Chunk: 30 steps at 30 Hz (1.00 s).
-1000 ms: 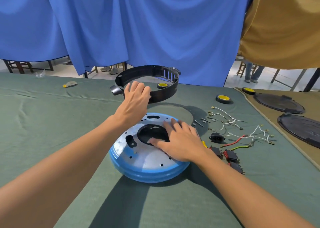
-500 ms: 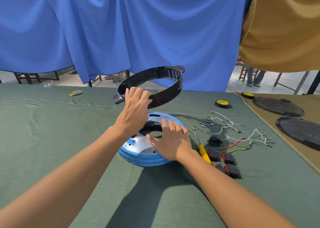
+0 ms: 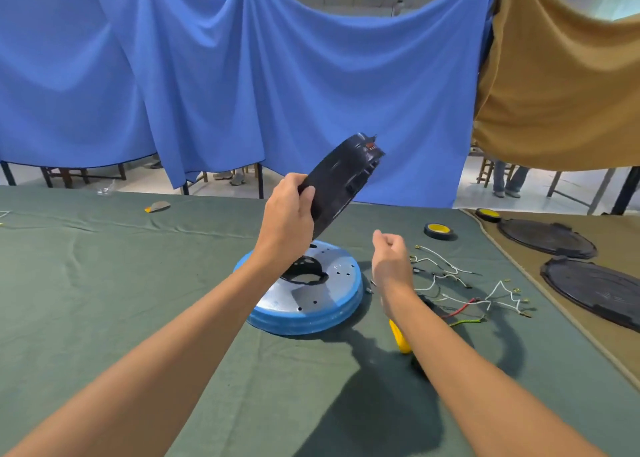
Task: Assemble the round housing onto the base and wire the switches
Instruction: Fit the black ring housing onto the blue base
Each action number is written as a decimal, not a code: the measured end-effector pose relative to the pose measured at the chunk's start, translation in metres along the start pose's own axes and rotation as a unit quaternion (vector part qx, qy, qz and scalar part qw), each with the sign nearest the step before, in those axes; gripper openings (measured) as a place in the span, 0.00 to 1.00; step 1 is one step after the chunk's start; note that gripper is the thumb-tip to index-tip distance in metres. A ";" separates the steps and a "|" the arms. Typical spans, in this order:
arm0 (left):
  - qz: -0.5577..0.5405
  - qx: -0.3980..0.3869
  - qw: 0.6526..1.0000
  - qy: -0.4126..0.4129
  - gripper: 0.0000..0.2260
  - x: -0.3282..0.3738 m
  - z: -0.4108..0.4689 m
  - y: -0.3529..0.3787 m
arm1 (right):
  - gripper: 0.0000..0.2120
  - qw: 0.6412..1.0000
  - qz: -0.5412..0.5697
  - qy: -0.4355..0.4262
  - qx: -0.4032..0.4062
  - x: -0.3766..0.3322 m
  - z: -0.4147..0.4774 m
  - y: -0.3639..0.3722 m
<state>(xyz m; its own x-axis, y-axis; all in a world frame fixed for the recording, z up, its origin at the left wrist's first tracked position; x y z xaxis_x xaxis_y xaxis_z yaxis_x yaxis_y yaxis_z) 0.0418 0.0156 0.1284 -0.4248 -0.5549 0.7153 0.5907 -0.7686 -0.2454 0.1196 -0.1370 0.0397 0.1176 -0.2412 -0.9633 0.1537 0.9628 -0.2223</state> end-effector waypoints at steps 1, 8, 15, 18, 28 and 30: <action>-0.041 0.002 0.999 -0.022 0.09 0.005 0.001 0.001 | 0.10 1.000 0.022 -0.004 0.002 -0.002 0.003 -0.006; -0.376 -0.016 0.913 -0.156 0.14 0.023 0.011 0.006 | 0.21 0.998 0.049 -0.017 -0.018 -0.014 0.023 -0.039; -0.545 -0.039 0.786 -0.290 0.16 0.013 0.013 0.009 | 0.26 0.991 0.137 0.000 0.008 -0.013 0.026 -0.055; -0.517 0.026 0.779 -0.353 0.14 -0.005 0.011 0.010 | 0.21 0.985 0.173 -0.008 0.016 -0.013 0.022 -0.059; -0.399 0.028 0.851 -0.341 0.14 -0.035 0.003 -0.001 | 0.13 0.998 0.056 -0.028 0.006 -0.024 0.020 -0.045; -0.349 0.016 0.877 -0.330 0.14 -0.044 0.002 -0.007 | 0.14 0.999 0.040 -0.021 0.002 -0.026 0.019 -0.040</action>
<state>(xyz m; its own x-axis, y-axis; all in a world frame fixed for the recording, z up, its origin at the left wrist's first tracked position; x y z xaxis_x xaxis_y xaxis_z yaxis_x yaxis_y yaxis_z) 0.0581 0.0464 0.0998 -0.2071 0.3612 0.9092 0.3678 -0.8324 0.4145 0.1295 -0.1713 0.0762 0.1712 -0.1677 -0.9709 0.1452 0.9789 -0.1435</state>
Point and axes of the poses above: each hand's wrist, its own z-axis towards the middle knuckle, its own y-axis out of the palm, x = y × z, the point moved 3 cm from there along z, towards the middle knuckle, and after that the axes turned 9 degrees about -z, right-handed, at the moved point
